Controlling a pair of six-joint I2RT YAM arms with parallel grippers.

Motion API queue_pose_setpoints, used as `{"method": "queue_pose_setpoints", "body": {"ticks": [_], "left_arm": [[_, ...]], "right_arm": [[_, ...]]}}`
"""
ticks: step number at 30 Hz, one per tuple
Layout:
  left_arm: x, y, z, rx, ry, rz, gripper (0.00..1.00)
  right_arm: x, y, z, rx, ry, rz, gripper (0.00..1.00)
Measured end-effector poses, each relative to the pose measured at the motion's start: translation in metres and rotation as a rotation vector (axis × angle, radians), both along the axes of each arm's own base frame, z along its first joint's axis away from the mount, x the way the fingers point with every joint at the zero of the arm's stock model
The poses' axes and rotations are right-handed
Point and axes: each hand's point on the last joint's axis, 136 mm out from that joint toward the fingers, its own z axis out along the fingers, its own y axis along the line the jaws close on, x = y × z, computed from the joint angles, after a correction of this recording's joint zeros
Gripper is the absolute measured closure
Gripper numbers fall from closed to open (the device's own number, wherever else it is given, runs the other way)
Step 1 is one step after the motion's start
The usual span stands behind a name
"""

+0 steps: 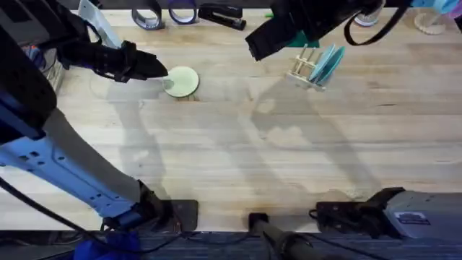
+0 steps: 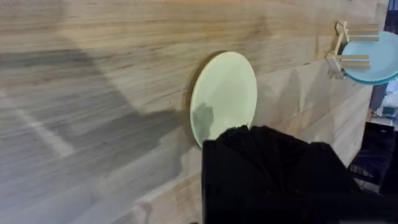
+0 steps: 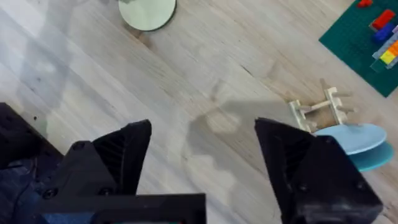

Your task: Pick up the plates from the table one by one and place each into a slot on the dish rack.

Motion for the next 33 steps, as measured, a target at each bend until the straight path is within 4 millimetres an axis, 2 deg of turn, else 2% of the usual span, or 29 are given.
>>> {"method": "queue_pose_setpoints", "body": {"ticks": [29, 33], "left_arm": [[0.000, 0.005, -0.005, 0.038, 0.009, 0.001, 0.961], [0.000, 0.005, -0.016, 0.027, 0.033, 0.000, 0.961]], "right_arm": [[0.000, 0.000, 0.000, 0.000, -0.001, 0.000, 0.008], [0.000, 0.000, 0.000, 0.000, -0.001, 0.000, 0.007]]}}
